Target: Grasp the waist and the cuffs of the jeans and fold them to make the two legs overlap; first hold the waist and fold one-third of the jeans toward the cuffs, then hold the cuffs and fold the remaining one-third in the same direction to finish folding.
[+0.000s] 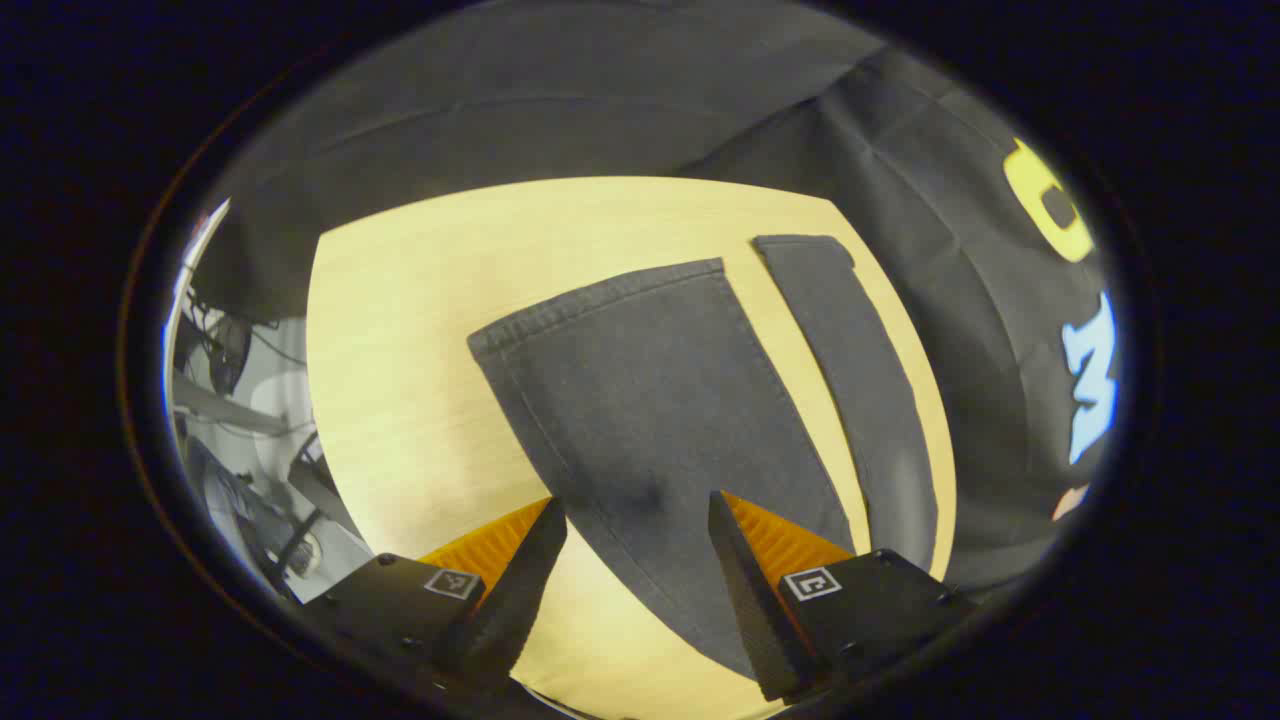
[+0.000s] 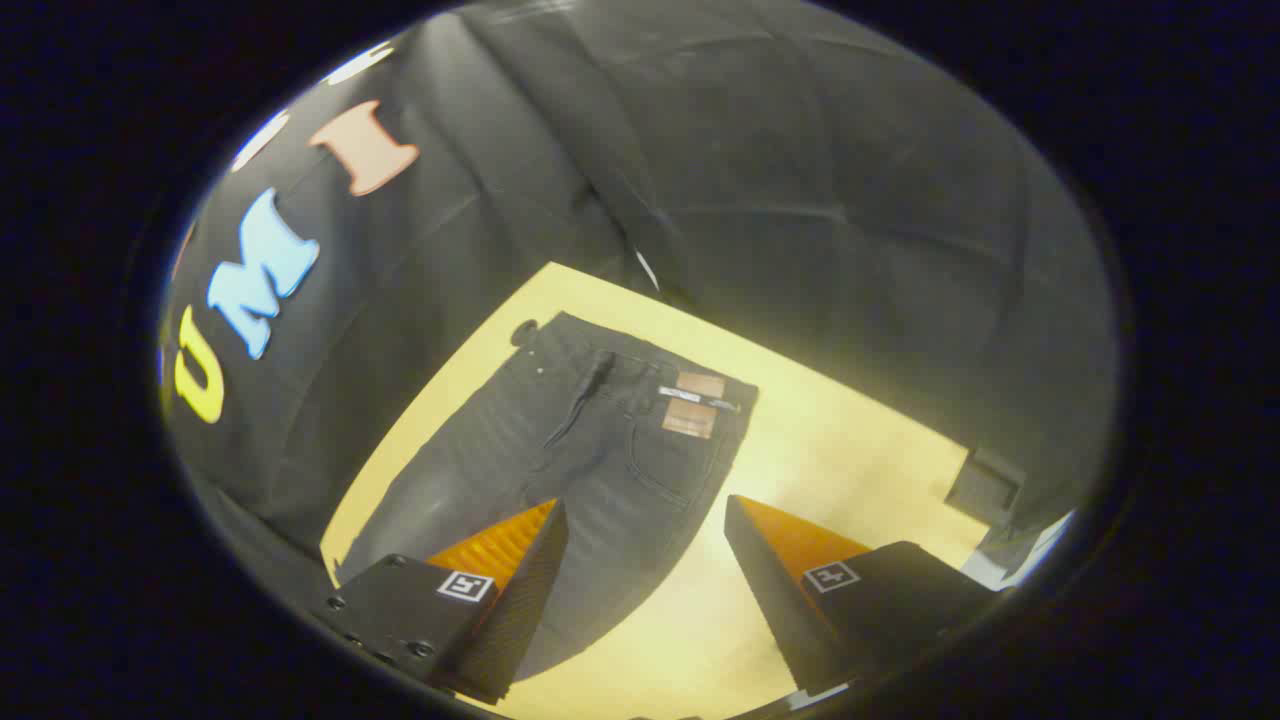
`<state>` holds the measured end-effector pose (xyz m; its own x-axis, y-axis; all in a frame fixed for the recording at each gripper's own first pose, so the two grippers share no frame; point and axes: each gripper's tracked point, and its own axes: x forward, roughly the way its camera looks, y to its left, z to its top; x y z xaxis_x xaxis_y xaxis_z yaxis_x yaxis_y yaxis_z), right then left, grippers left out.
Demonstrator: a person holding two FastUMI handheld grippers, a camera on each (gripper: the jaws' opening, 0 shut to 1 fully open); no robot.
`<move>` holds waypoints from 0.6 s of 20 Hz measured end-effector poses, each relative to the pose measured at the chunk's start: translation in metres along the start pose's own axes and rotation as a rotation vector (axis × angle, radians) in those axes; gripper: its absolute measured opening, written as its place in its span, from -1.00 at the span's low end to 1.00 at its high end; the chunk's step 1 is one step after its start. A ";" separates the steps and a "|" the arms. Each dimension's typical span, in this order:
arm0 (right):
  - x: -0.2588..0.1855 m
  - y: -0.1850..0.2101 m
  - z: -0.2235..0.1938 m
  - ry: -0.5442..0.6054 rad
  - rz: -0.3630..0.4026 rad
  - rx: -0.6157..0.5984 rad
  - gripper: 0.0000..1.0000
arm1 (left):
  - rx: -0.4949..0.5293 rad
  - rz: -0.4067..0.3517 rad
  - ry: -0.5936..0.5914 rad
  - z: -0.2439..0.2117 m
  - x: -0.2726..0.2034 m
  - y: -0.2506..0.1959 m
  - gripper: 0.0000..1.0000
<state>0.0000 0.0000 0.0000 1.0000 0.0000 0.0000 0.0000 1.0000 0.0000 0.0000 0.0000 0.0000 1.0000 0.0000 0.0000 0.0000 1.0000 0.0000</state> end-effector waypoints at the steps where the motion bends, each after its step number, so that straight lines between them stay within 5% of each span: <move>1: 0.006 0.000 0.001 0.025 0.006 0.038 0.92 | -0.050 0.005 0.012 0.002 0.003 0.003 0.89; 6: 0.019 -0.001 0.014 0.031 0.002 0.071 0.92 | -0.208 0.009 0.010 0.013 0.010 0.016 0.88; 8: 0.013 0.009 0.021 0.005 0.033 0.045 0.92 | -0.182 -0.026 -0.035 0.019 0.000 0.006 0.89; 10: 0.004 0.012 0.021 -0.002 0.027 0.018 0.92 | -0.124 0.017 -0.079 0.020 -0.018 0.005 0.89; 12: -0.010 0.024 0.037 -0.133 0.037 -0.154 0.92 | -0.008 -0.053 -0.245 0.043 -0.045 -0.026 0.90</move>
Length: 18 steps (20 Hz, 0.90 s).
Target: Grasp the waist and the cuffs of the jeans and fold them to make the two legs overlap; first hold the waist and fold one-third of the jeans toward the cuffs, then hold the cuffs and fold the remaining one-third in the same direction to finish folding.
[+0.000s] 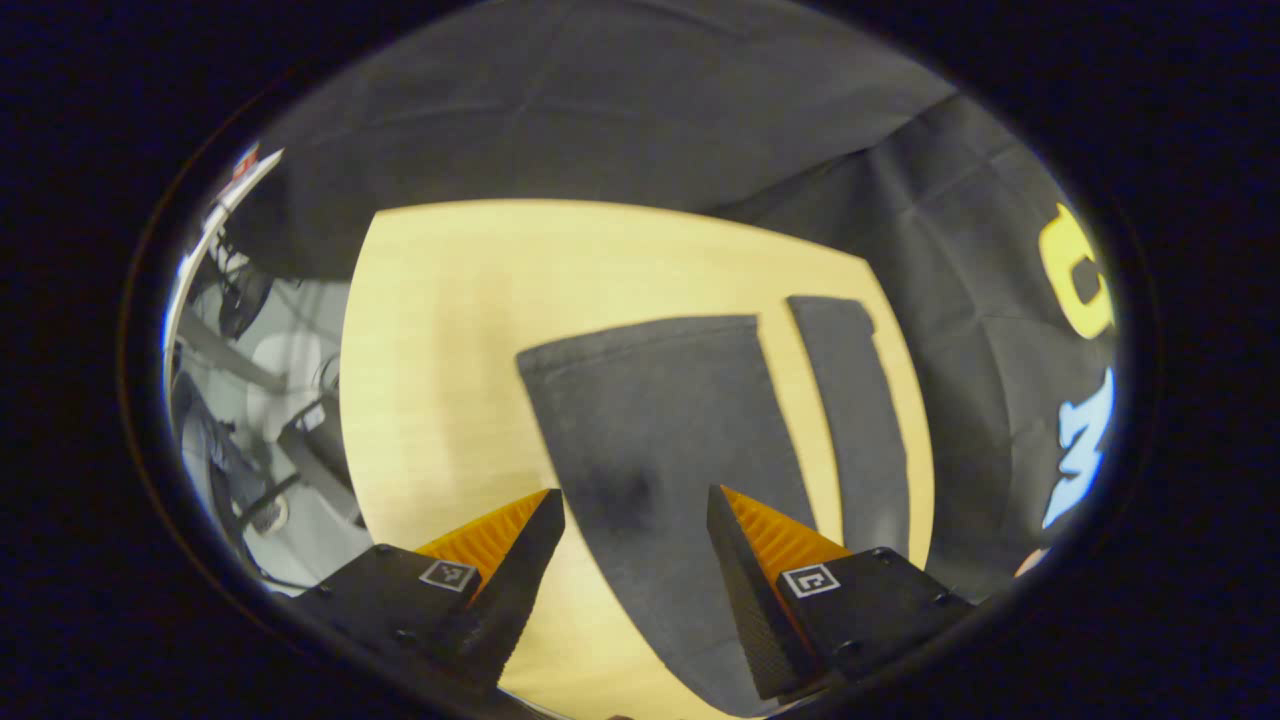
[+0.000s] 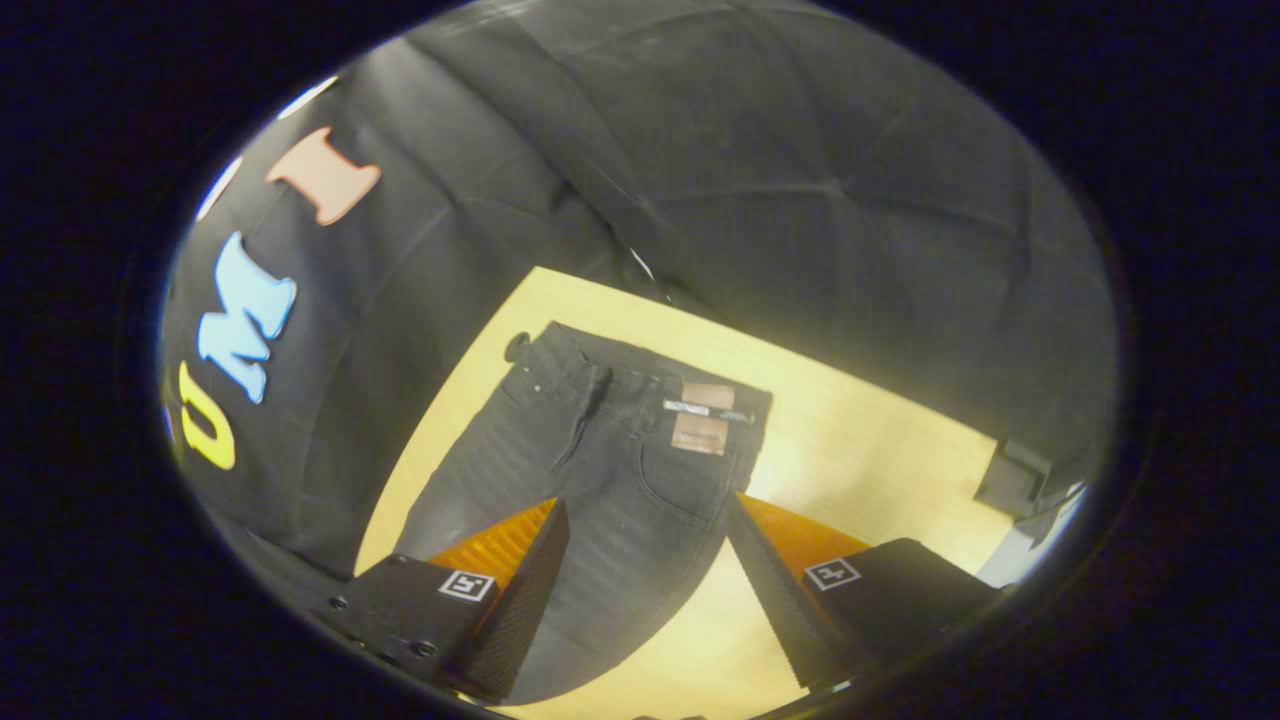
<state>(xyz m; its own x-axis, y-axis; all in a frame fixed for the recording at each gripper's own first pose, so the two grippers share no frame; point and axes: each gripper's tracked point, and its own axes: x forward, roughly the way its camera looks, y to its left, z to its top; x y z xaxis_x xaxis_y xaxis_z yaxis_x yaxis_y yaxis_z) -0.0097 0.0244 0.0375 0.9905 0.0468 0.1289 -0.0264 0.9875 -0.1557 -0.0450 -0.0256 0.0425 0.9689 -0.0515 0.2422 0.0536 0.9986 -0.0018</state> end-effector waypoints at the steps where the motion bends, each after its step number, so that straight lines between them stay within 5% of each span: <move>1: -0.010 0.006 0.016 -0.097 0.003 -0.148 0.91 | 0.116 -0.026 -0.119 0.018 -0.016 -0.017 1.00; 4: -0.037 0.045 0.040 -0.281 0.054 -0.501 0.91 | 0.452 -0.078 -0.347 0.055 -0.042 -0.061 0.89; 7: -0.052 0.075 0.042 -0.328 0.112 -0.536 0.92 | 0.517 -0.117 -0.338 0.038 -0.041 -0.074 0.88; 12: 0.003 0.027 0.022 -0.086 0.007 -0.252 0.92 | 0.244 -0.047 -0.049 -0.017 0.009 -0.033 0.87; 15: 0.034 -0.018 0.010 0.029 -0.087 -0.066 0.90 | 0.009 0.055 0.002 -0.022 0.024 0.012 0.88; 18: 0.061 -0.035 -0.011 0.143 -0.104 0.129 0.91 | -0.104 0.121 0.039 -0.024 0.027 0.039 0.88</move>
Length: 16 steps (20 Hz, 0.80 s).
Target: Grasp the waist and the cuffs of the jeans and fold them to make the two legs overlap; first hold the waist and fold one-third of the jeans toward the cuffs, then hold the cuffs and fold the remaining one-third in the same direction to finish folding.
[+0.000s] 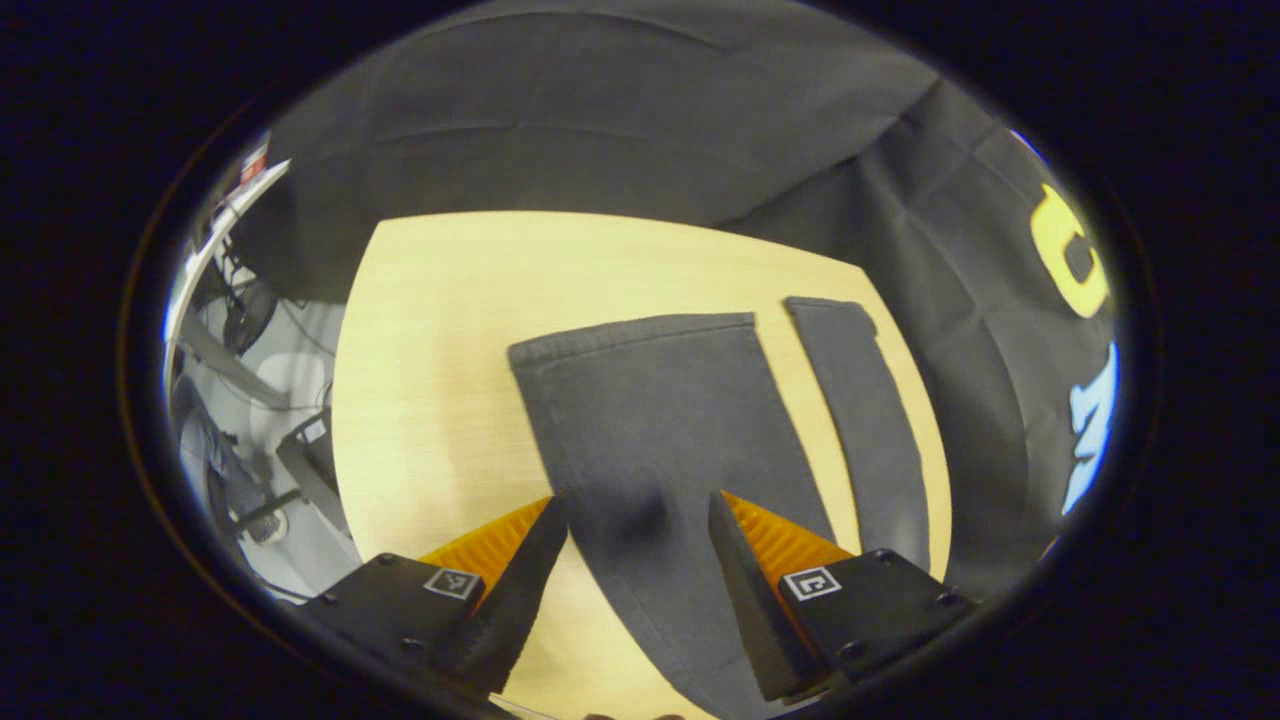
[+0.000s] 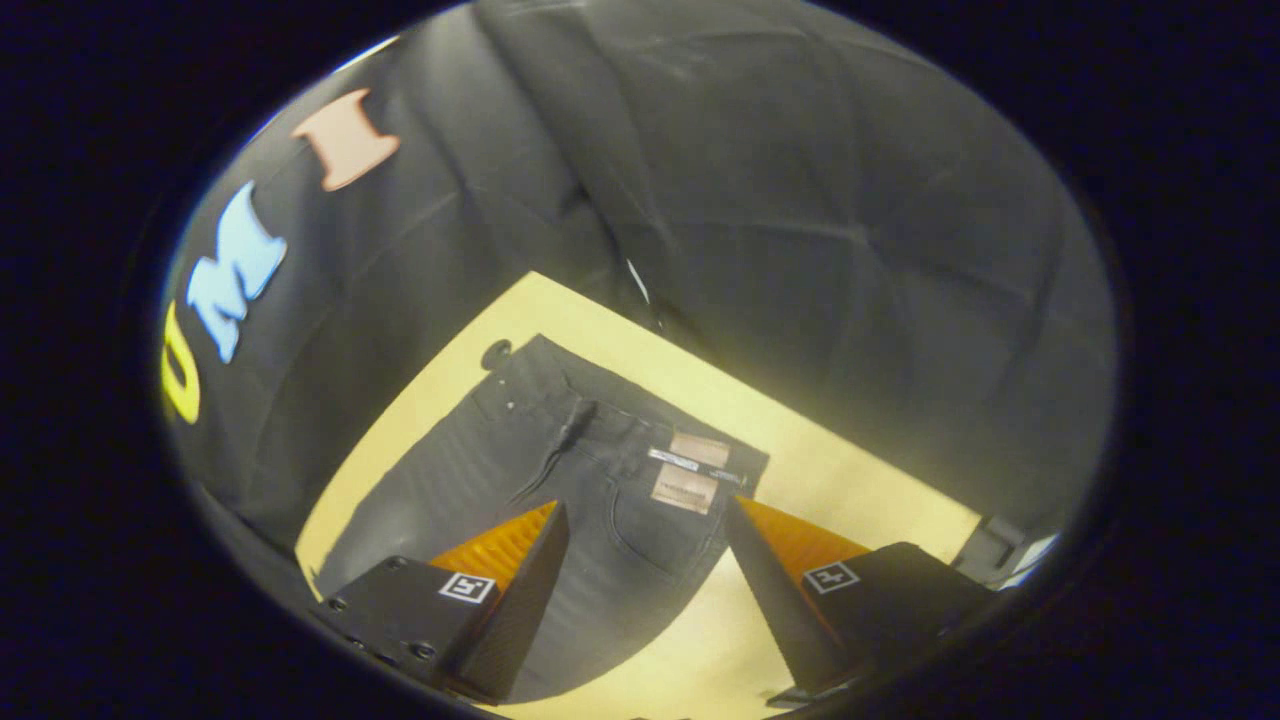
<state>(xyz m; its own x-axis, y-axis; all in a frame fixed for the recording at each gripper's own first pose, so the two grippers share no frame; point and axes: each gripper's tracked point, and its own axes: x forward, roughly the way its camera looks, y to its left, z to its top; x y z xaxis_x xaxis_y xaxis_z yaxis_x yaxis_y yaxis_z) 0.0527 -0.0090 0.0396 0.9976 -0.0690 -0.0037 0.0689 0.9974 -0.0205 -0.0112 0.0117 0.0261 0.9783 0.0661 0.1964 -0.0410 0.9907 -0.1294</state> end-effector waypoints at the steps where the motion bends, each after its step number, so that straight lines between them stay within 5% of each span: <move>1: 0.007 -0.009 -0.006 0.040 -0.023 0.040 0.91 | -0.033 0.015 0.014 -0.005 0.002 0.003 0.88; 8: 0.043 -0.012 -0.030 0.188 -0.054 0.158 0.89 | -0.172 -0.056 -0.015 0.007 0.008 -0.014 0.75; 14: 0.040 -0.007 -0.031 0.211 -0.048 0.171 0.90 | -0.115 -0.103 -0.003 0.007 0.021 -0.041 0.75; 16: 0.044 -0.005 -0.030 0.218 -0.081 0.182 0.90 | -0.059 -0.040 0.012 0.005 0.026 -0.041 0.75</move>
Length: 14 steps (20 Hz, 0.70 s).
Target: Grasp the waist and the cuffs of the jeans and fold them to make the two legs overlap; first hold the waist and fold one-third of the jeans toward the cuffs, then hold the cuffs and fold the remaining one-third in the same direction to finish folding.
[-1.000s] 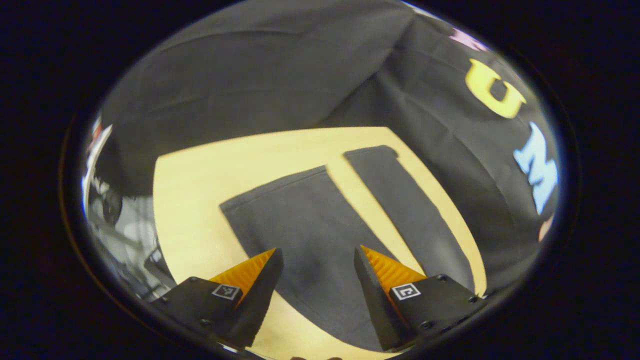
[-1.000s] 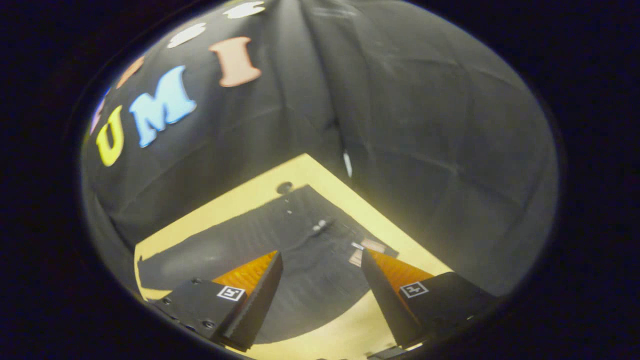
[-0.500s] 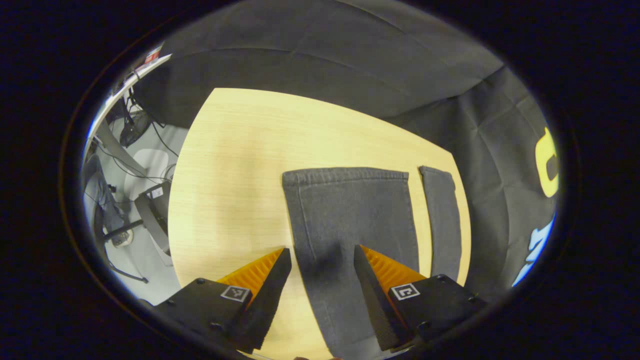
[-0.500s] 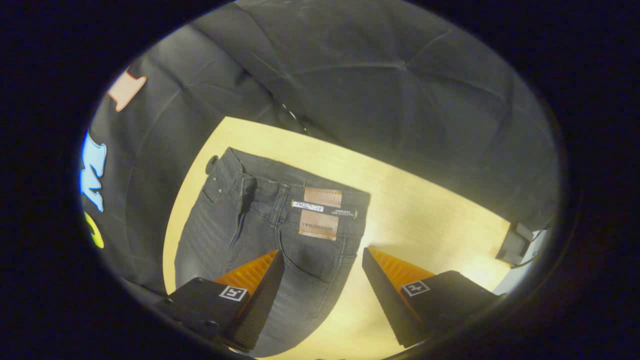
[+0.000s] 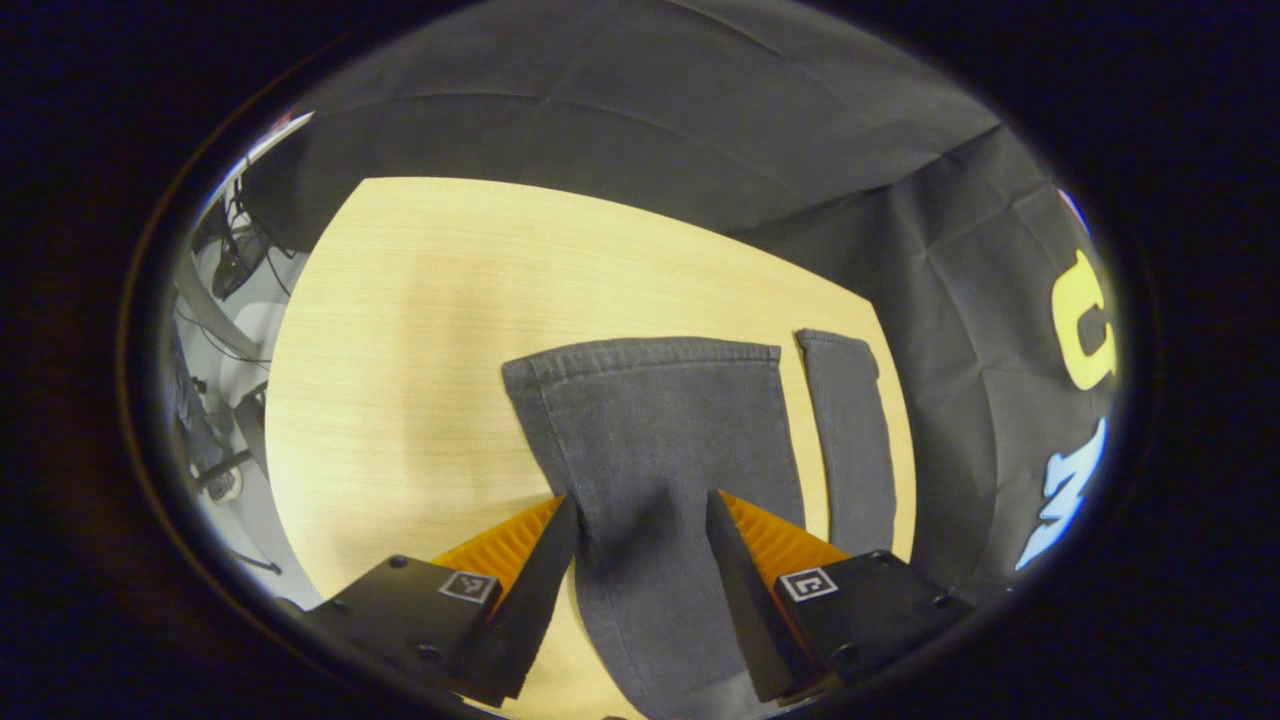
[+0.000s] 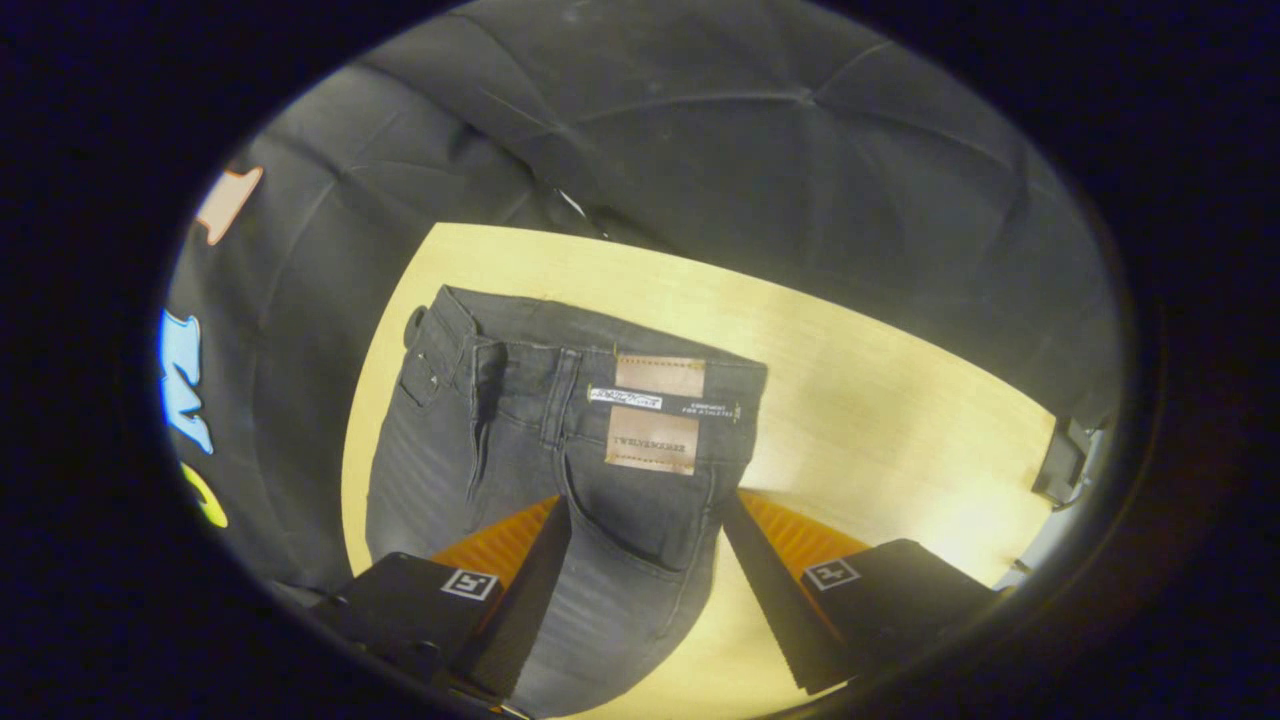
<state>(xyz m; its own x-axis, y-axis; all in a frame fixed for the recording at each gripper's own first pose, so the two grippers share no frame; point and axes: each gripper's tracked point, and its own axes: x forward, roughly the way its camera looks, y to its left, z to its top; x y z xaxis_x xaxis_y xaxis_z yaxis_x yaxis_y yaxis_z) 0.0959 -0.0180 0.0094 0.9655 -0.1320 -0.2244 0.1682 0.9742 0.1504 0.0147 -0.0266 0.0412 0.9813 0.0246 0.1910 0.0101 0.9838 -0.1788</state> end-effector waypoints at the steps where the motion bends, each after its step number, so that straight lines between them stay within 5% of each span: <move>1: 0.001 0.000 0.000 0.005 -0.027 0.010 0.88 | 0.034 0.057 0.009 -0.003 0.001 0.004 0.76; 3: 0.004 -0.004 0.001 0.028 -0.111 0.019 0.88 | 0.136 0.176 0.011 -0.007 0.006 0.004 0.45; 6: 0.010 -0.008 -0.003 0.093 -0.242 -0.051 0.66 | 0.348 0.320 0.013 -0.015 0.012 -0.001 0.44; 7: 0.008 -0.010 -0.003 0.121 -0.282 -0.100 0.73 | 0.357 0.291 0.002 -0.015 0.016 -0.010 0.46; 8: 0.008 -0.009 -0.002 0.139 -0.295 -0.145 0.41 | 0.340 0.276 -0.017 -0.015 0.017 -0.014 0.04; 10: 0.012 -0.007 -0.002 0.151 -0.258 -0.175 0.41 | 0.273 0.246 -0.045 -0.017 0.015 -0.016 -0.61; 13: 0.015 0.006 -0.004 0.144 -0.120 -0.061 -0.65 | 0.110 0.116 -0.038 -0.010 0.009 -0.014 -0.80; 14: 0.014 0.005 -0.003 0.135 -0.075 -0.026 -0.71 | 0.056 0.070 -0.021 -0.010 0.007 -0.012 -0.80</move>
<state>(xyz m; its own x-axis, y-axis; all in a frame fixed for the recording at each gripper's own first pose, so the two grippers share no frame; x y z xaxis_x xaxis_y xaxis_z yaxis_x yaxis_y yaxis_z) 0.1101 -0.0146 0.0040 0.9147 -0.1805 -0.3616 0.2320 0.9671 0.1041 0.0234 -0.0401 0.0354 0.9749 0.0965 0.2004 -0.0694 0.9880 -0.1382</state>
